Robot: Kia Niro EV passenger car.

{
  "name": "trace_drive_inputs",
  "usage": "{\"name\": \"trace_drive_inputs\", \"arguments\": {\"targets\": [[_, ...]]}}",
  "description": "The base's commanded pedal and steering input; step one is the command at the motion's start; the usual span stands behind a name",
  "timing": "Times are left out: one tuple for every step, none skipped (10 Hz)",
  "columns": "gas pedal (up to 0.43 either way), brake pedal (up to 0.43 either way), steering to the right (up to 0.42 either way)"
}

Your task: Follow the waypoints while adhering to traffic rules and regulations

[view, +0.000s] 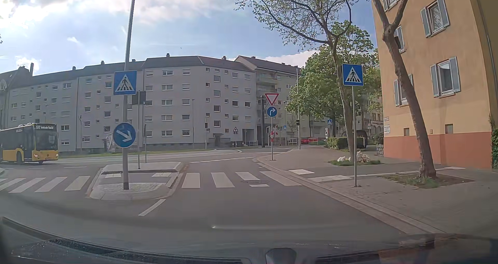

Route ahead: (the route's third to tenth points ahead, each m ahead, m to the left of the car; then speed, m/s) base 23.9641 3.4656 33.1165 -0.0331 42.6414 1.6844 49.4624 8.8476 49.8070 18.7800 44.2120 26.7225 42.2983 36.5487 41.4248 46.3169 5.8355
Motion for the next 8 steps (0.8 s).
{"name": "trace_drive_inputs", "arguments": {"targets": [[0.0,0.055,-0.001],[0.0,0.055,-0.01],[0.0,0.055,-0.02],[0.0,0.055,-0.032],[0.0,0.055,-0.045],[0.0,0.055,-0.053],[0.0,0.061,-0.064],[0.0,0.055,-0.076]]}}
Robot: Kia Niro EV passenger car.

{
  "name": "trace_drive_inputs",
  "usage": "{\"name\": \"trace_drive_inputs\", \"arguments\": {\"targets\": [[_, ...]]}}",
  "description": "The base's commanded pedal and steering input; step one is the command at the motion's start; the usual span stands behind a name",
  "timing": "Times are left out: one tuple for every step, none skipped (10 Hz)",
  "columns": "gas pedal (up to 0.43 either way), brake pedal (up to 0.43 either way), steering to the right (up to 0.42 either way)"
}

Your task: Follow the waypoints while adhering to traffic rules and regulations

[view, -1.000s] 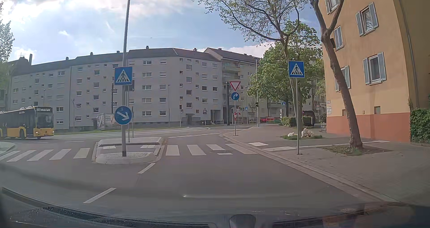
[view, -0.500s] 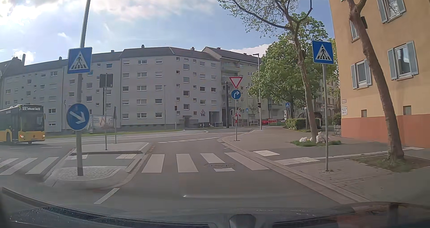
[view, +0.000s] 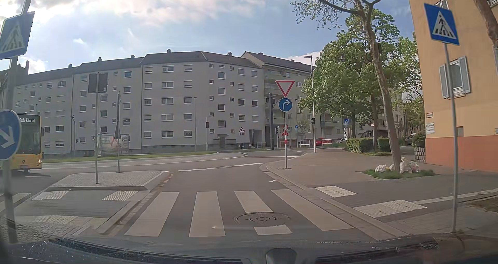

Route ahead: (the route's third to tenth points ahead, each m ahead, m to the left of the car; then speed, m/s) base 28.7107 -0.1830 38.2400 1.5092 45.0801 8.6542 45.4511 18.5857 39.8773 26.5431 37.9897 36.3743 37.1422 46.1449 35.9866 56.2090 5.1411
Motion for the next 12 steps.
{"name": "trace_drive_inputs", "arguments": {"targets": [[0.0,0.061,-0.087],[0.0,0.061,-0.091],[0.0,0.061,-0.092],[0.0,0.061,-0.095],[0.0,0.061,-0.099],[0.0,0.061,-0.104],[0.0,0.049,-0.105],[0.0,0.006,-0.104],[0.0,0.0,-0.104],[0.0,0.0,-0.104],[0.0,0.0,-0.104],[0.0,0.0,-0.101]]}}
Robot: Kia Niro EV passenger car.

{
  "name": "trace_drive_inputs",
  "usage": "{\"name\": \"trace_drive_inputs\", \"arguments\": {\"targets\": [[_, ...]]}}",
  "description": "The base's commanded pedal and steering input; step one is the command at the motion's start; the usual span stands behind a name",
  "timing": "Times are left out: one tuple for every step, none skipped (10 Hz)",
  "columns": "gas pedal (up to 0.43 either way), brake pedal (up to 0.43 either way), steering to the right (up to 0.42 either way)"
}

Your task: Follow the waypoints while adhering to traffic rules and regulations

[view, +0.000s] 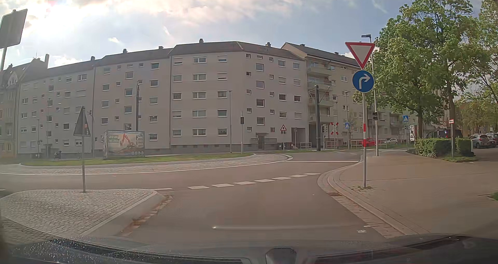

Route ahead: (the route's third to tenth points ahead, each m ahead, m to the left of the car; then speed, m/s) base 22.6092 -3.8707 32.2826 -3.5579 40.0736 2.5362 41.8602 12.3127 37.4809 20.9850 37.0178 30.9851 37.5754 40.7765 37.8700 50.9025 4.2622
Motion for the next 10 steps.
{"name": "trace_drive_inputs", "arguments": {"targets": [[0.0,0.0,-0.1],[0.0,0.0,-0.099],[0.008,0.0,-0.096],[0.039,0.0,-0.088],[0.059,0.0,-0.08],[0.079,0.0,-0.072],[0.087,0.0,-0.062],[0.087,0.0,-0.049],[0.087,0.0,-0.039],[0.087,0.0,-0.027]]}}
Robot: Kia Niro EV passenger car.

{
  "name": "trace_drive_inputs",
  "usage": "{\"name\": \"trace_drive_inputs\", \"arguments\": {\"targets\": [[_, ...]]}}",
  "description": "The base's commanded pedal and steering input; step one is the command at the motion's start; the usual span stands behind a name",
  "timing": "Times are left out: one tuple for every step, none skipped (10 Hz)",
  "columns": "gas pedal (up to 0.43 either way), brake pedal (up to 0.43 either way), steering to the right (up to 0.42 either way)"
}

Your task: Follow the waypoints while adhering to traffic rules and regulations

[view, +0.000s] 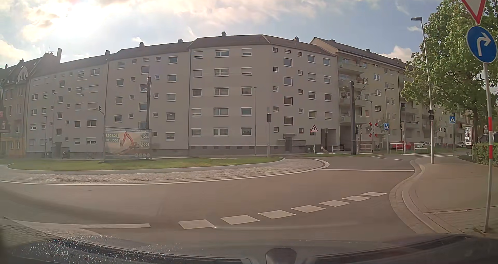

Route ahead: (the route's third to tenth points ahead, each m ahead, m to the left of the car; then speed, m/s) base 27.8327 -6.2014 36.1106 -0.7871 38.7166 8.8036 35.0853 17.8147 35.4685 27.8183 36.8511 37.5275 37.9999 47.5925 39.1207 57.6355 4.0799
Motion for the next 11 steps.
{"name": "trace_drive_inputs", "arguments": {"targets": [[0.098,0.0,-0.013],[0.098,0.0,-0.003],[0.11,0.0,0.016],[0.11,0.0,0.04],[0.11,0.0,0.069],[0.11,0.0,0.092],[0.11,0.0,0.121],[0.11,0.0,0.136],[0.11,0.0,0.159],[0.11,0.0,0.183],[0.11,0.0,0.201]]}}
